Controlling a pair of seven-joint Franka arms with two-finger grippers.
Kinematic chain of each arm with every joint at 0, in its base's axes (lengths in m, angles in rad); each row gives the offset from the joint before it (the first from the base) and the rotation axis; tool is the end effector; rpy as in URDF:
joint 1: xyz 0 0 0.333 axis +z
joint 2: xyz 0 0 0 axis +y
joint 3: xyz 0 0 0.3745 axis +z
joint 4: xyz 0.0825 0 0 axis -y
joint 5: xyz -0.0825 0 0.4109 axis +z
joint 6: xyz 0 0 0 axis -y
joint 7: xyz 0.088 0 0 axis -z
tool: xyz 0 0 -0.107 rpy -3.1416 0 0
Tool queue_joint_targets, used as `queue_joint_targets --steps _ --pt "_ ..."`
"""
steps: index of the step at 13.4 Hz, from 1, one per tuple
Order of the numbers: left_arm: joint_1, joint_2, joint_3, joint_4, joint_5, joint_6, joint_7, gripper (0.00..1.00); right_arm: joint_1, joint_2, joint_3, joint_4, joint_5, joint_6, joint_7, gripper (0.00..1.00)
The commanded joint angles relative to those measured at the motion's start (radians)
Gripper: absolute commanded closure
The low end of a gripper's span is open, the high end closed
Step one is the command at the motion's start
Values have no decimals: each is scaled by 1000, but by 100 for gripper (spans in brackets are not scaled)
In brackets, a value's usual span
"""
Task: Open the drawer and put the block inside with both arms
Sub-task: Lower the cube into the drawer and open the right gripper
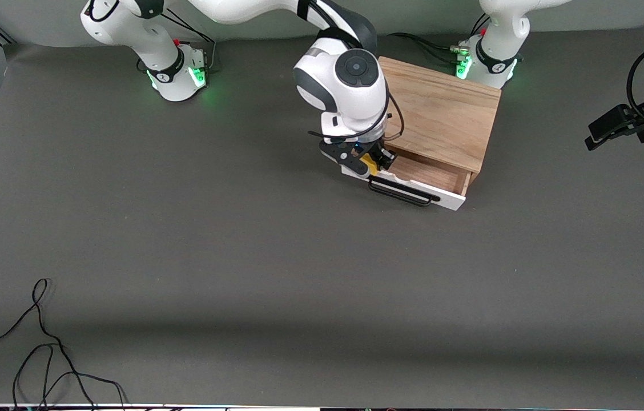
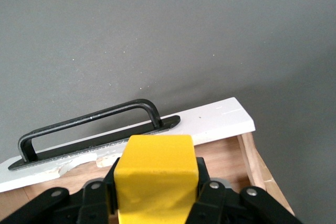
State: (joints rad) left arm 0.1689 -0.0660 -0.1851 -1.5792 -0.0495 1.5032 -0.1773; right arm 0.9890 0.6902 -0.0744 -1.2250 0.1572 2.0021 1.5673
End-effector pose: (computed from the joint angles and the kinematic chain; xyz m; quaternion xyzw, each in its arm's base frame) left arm 0.5502 -0.0188 0.7097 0.9967 0.0791 -0.0073 0.0180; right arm 0.4749 0.6610 0.4105 -0.9385 0.3389 0.0325 0.0579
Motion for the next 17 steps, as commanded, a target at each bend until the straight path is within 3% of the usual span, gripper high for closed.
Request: queue_joint_targets --steps 1,12,14,17 --pt "7 -8 15 4 -12 -20 -1 0 17 14 -13 38 15 -5 23 80" --pt "12 -6 18 1 -12 -32 -2 0 36 11 -13 2 16 -20 -20 79" --pt "14 -6 18 1 -12 -32 -1 0 34 11 -13 2 16 -20 -20 53" --pt "14 -6 18 1 -12 -32 -2 0 36 12 -11 2 21 -20 -16 52"
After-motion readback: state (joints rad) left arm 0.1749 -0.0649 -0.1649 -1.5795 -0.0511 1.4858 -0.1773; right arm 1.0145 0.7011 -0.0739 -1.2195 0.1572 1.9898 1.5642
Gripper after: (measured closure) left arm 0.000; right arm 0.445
